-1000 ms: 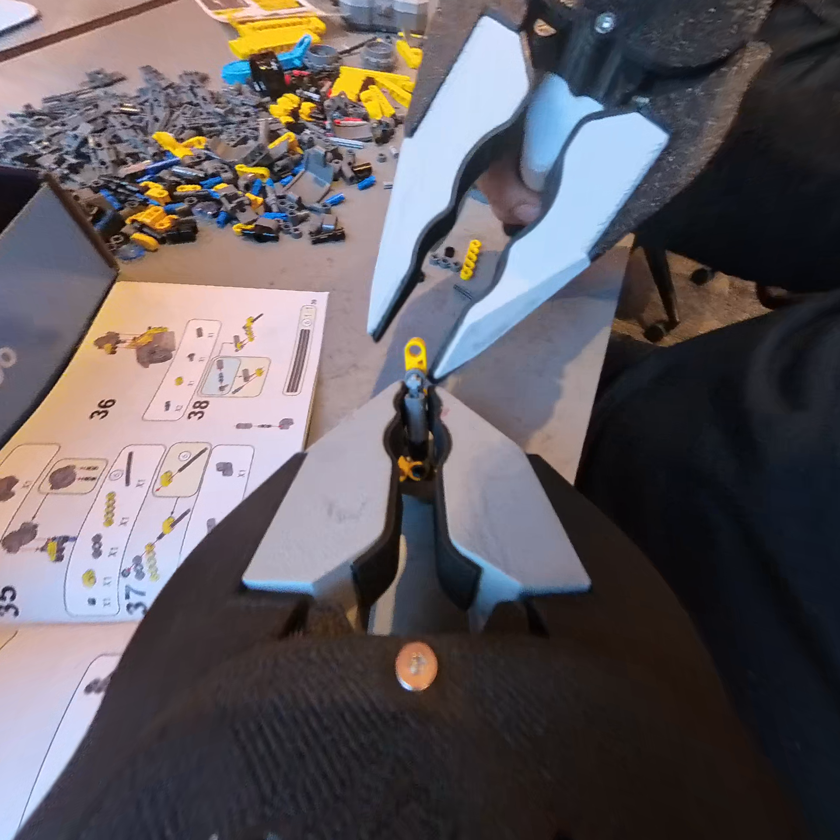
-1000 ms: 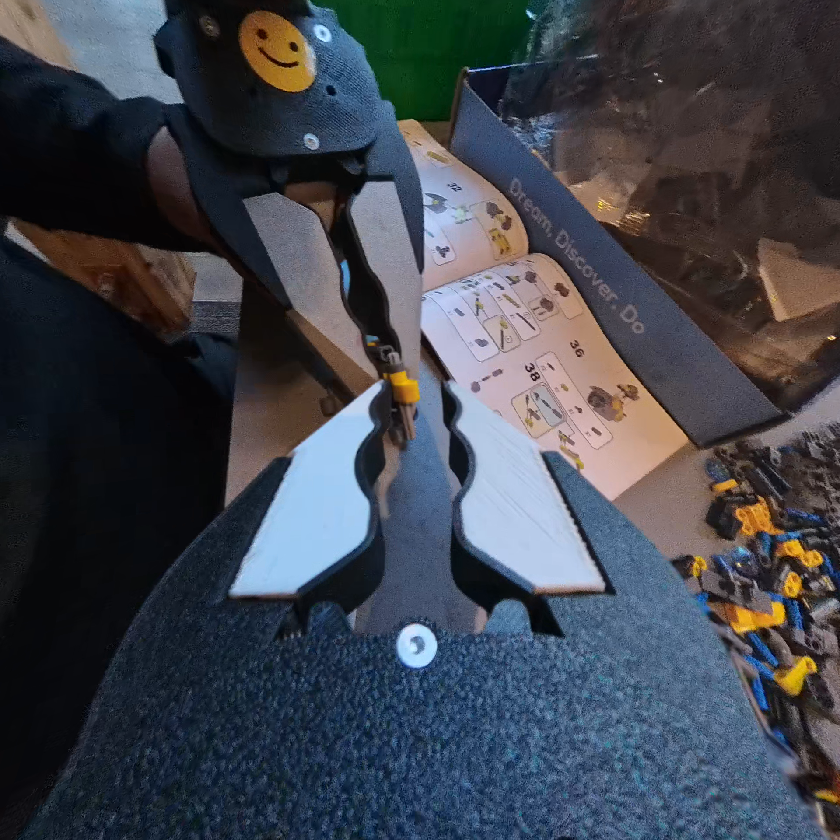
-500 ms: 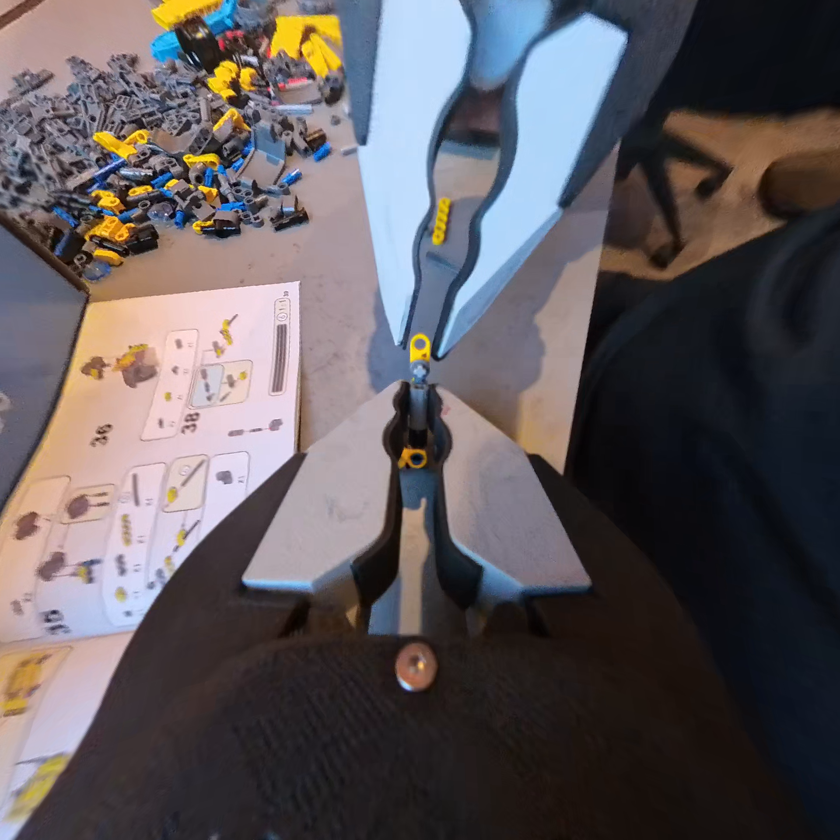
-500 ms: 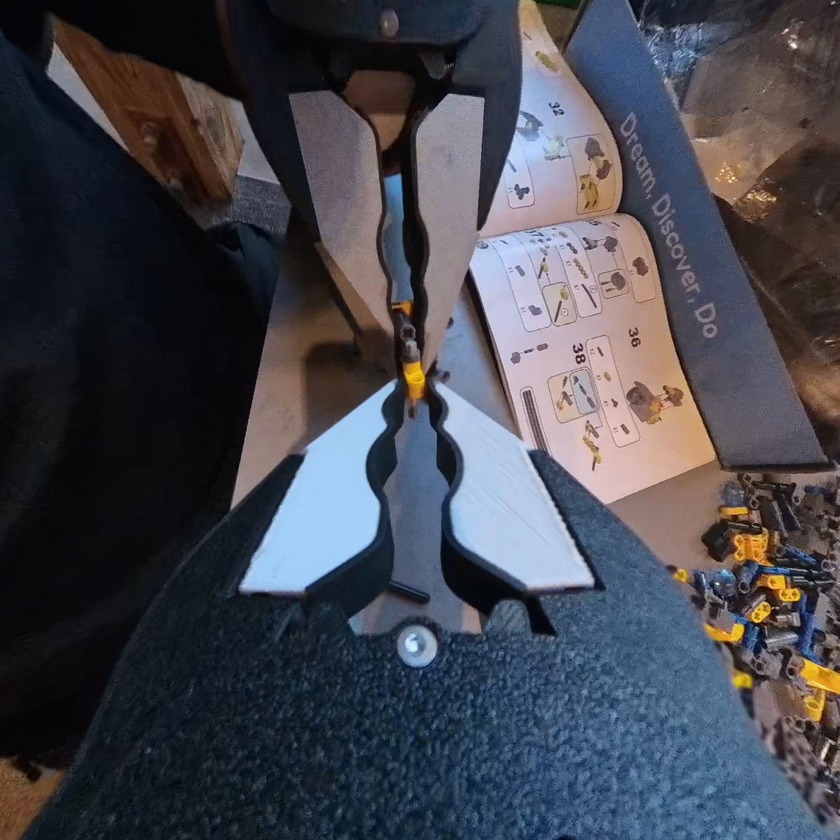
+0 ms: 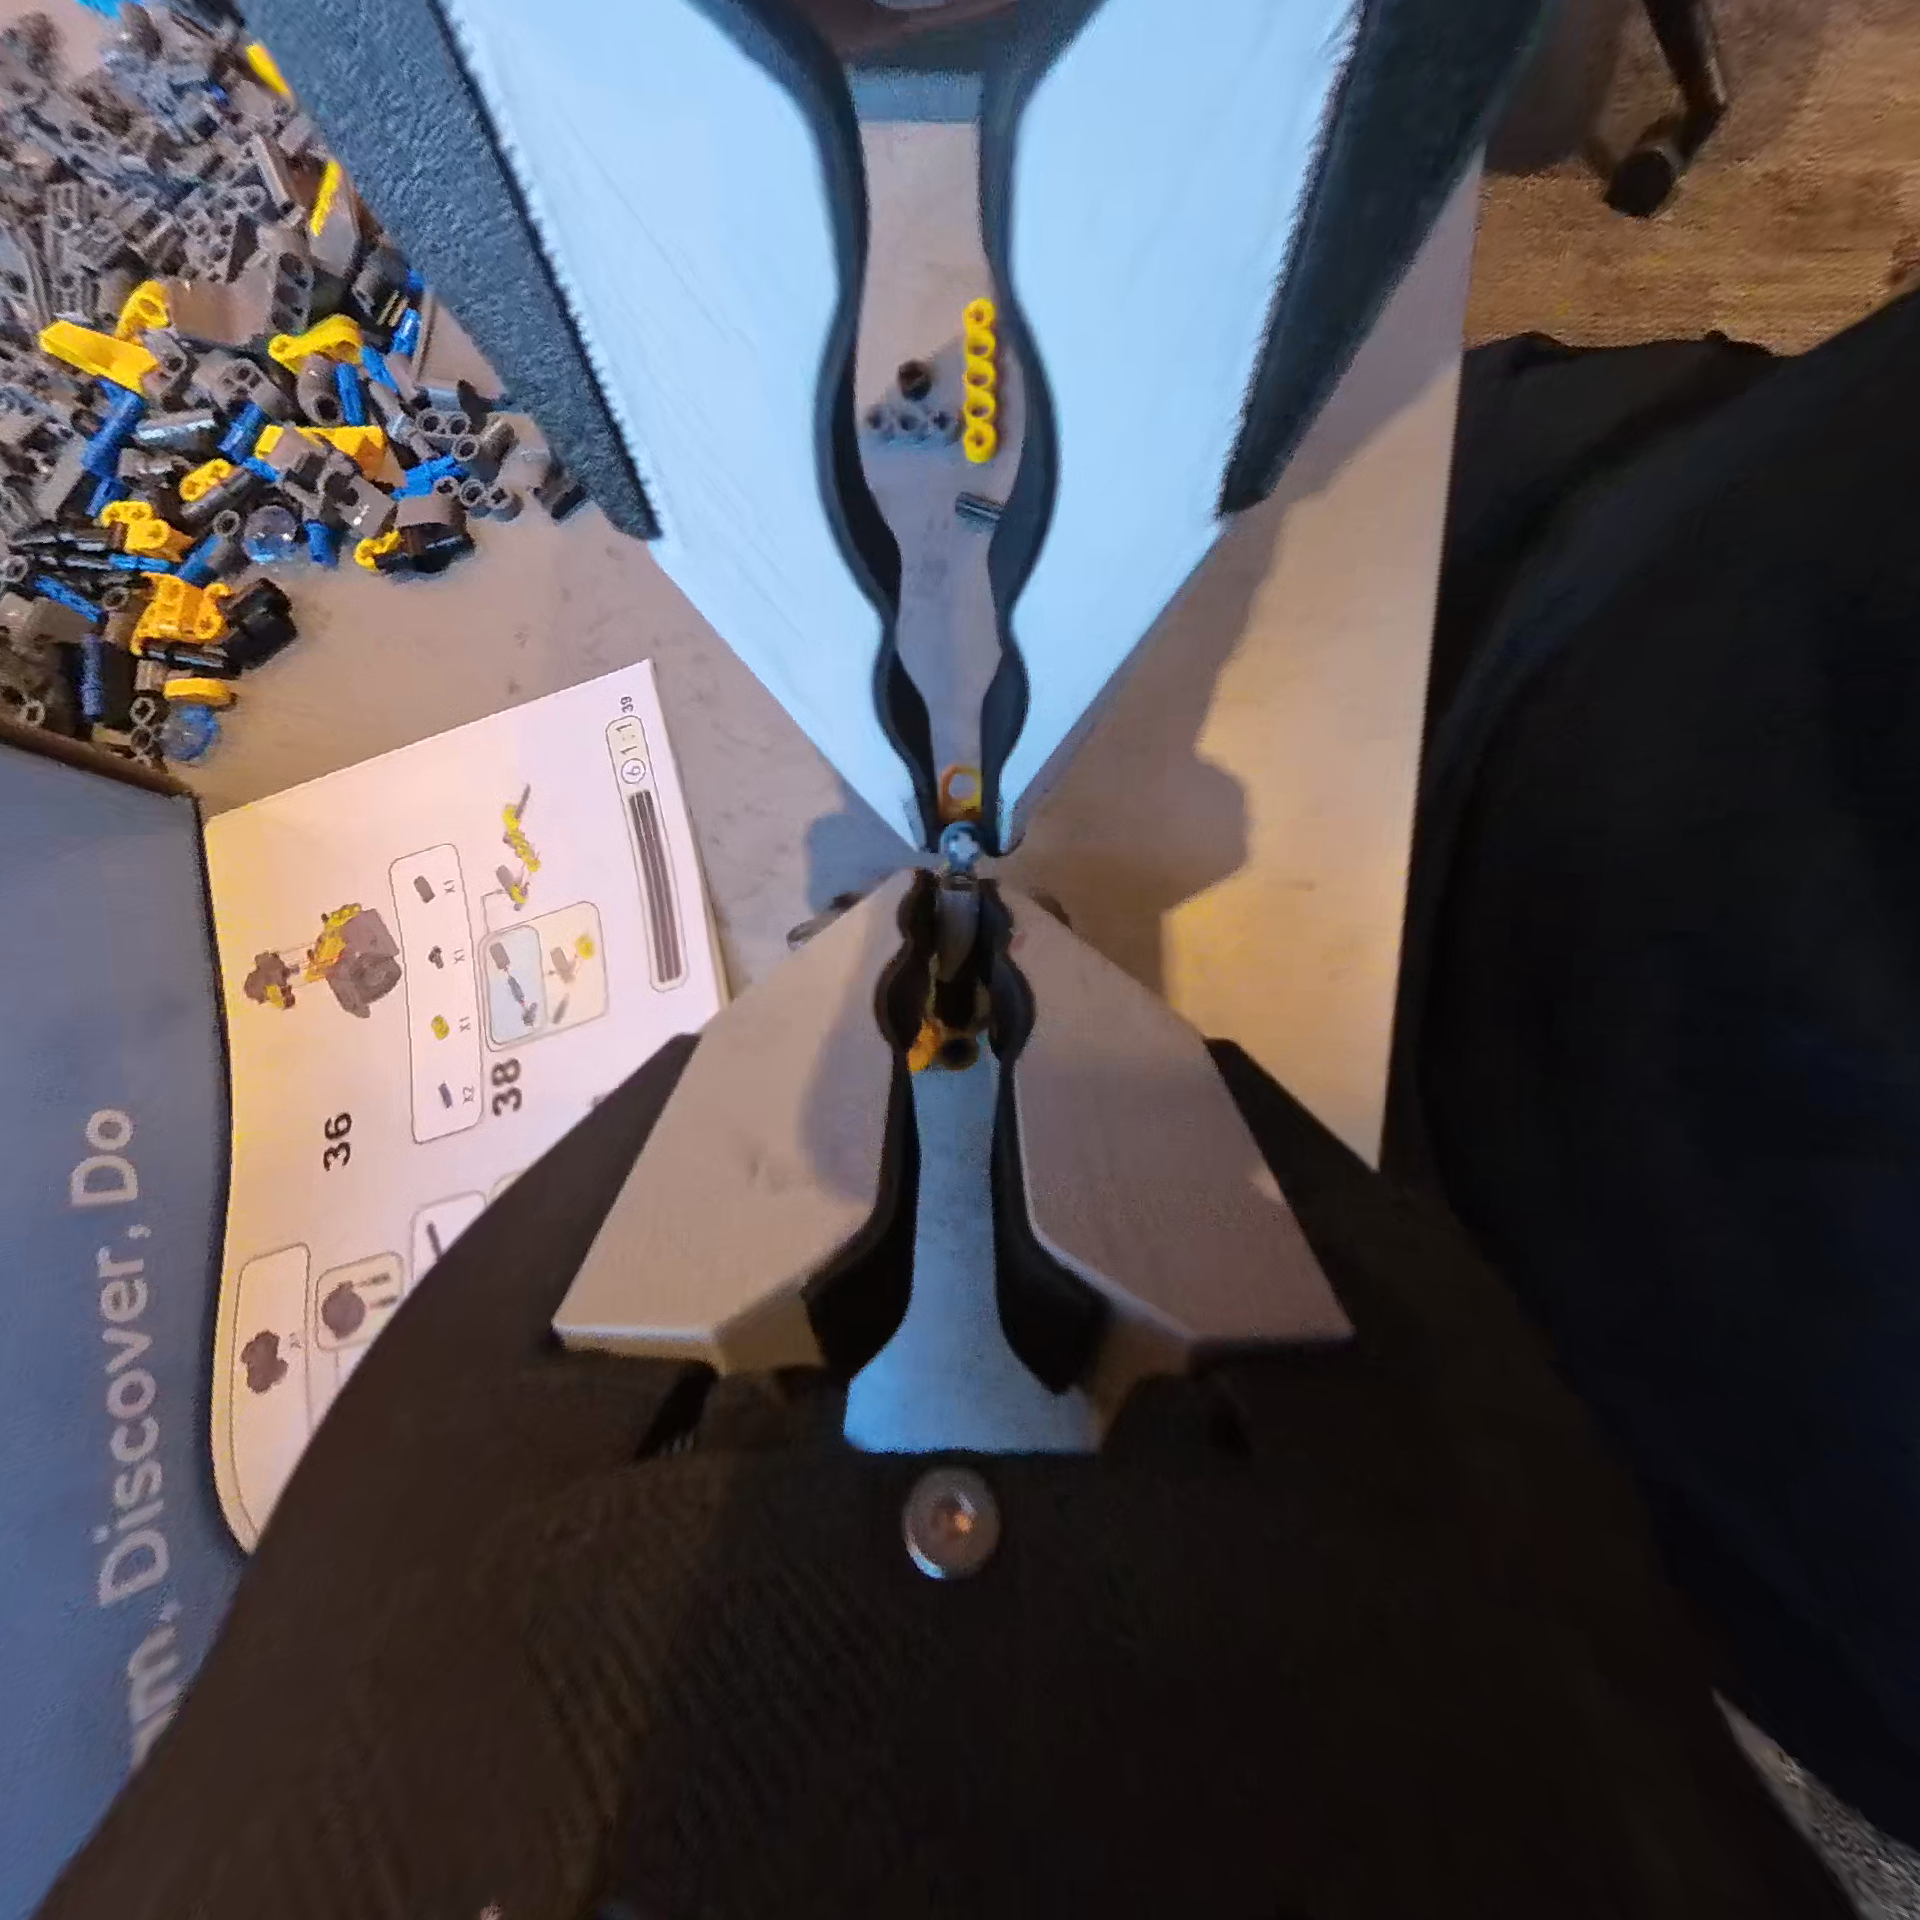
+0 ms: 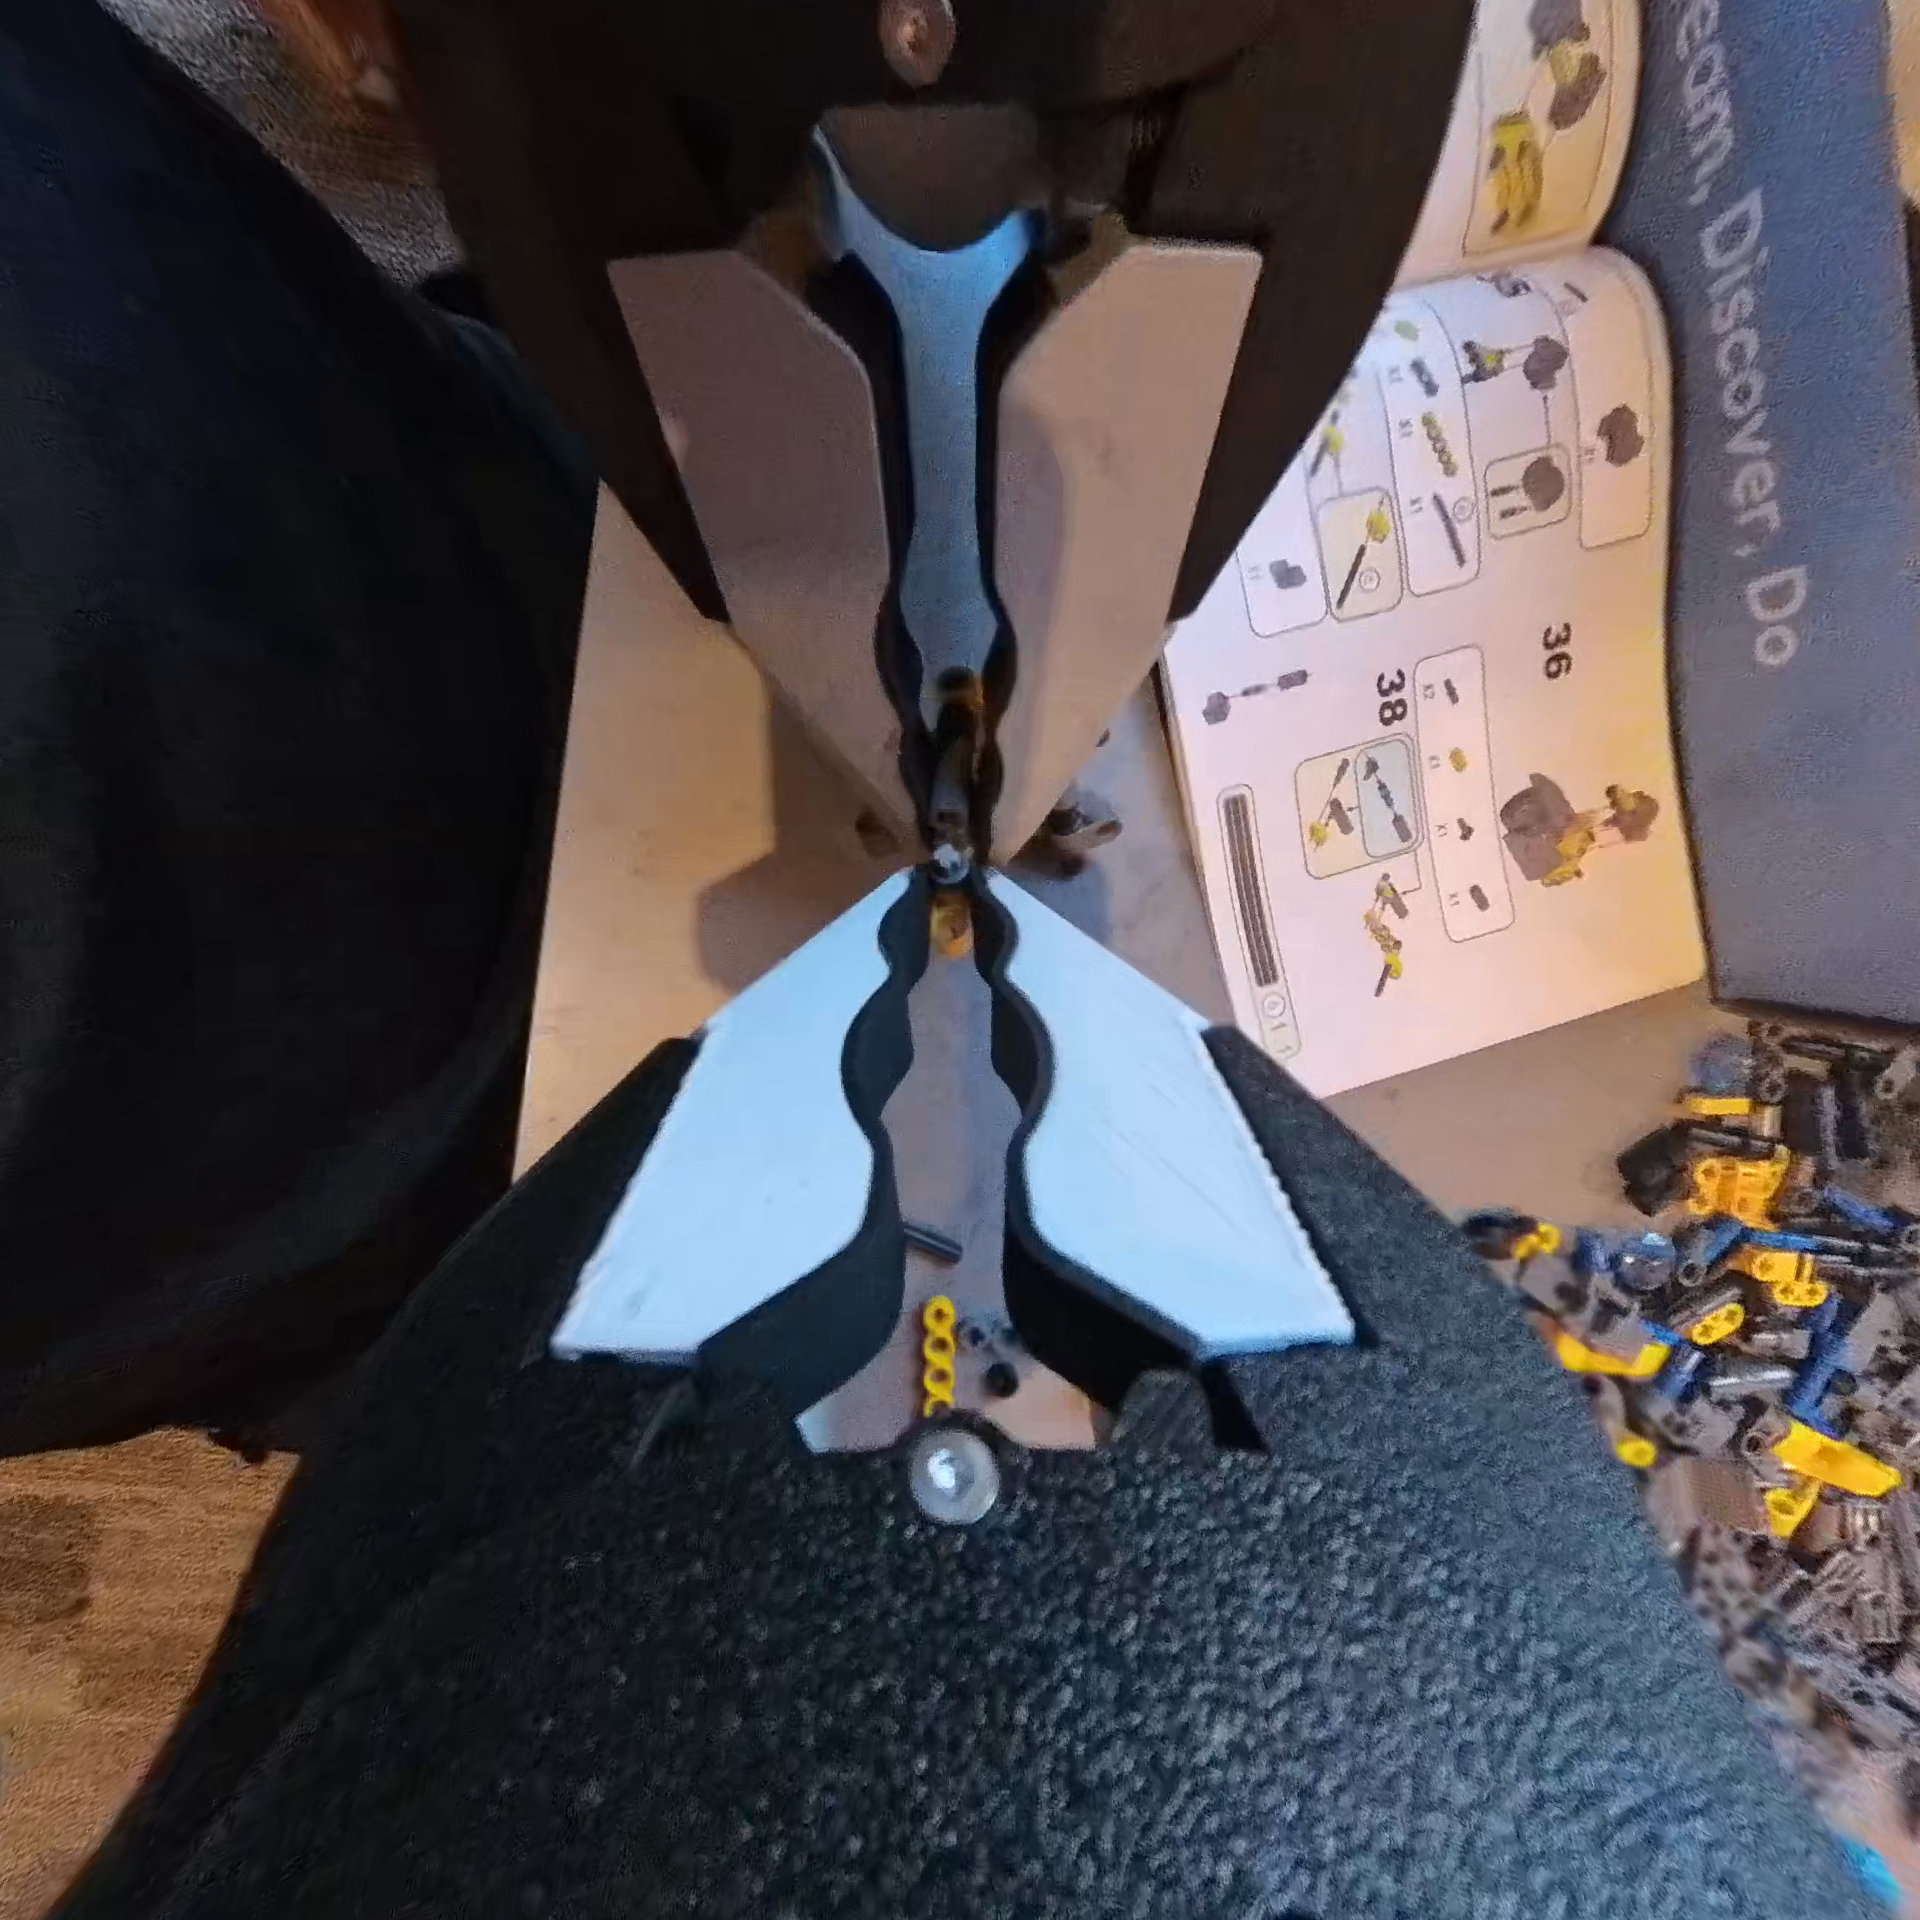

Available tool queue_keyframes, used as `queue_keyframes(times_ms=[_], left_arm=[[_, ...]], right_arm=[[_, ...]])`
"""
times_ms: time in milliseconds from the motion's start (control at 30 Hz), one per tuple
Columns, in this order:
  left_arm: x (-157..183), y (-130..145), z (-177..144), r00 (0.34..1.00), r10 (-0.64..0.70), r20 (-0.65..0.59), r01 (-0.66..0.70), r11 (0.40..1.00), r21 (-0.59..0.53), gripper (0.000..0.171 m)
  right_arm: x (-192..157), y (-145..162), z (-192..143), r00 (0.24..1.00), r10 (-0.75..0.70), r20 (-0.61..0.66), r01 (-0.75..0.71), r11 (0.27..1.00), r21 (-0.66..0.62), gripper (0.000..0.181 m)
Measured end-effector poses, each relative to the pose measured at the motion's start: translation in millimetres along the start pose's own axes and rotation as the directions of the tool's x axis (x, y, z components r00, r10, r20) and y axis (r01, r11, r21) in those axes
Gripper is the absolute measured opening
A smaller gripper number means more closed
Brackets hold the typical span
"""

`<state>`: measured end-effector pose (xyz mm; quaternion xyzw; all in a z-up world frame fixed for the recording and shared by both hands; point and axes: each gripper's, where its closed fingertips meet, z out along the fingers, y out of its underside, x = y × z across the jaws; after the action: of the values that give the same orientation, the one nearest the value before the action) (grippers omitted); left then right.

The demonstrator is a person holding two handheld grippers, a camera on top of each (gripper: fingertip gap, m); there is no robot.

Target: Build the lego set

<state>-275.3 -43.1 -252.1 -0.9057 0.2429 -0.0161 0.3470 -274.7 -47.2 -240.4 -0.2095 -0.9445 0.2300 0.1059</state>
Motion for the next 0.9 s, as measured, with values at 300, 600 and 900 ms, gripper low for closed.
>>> queue_keyframes(times_ms=[300,600,900], left_arm=[[-5,-1,7,0.987,-0.102,-0.127,0.121,0.980,0.155,0.006],[-7,4,9,0.974,-0.161,-0.157,0.187,0.968,0.166,0.006],[-7,3,11,0.980,-0.148,-0.136,0.170,0.972,0.164,0.005]], right_arm=[[5,9,9,0.984,0.154,0.091,-0.155,0.988,-0.001,0.007],[9,10,13,0.978,0.172,0.120,-0.166,0.984,-0.057,0.007],[8,14,12,0.964,0.199,0.179,-0.155,0.961,-0.230,0.006]])
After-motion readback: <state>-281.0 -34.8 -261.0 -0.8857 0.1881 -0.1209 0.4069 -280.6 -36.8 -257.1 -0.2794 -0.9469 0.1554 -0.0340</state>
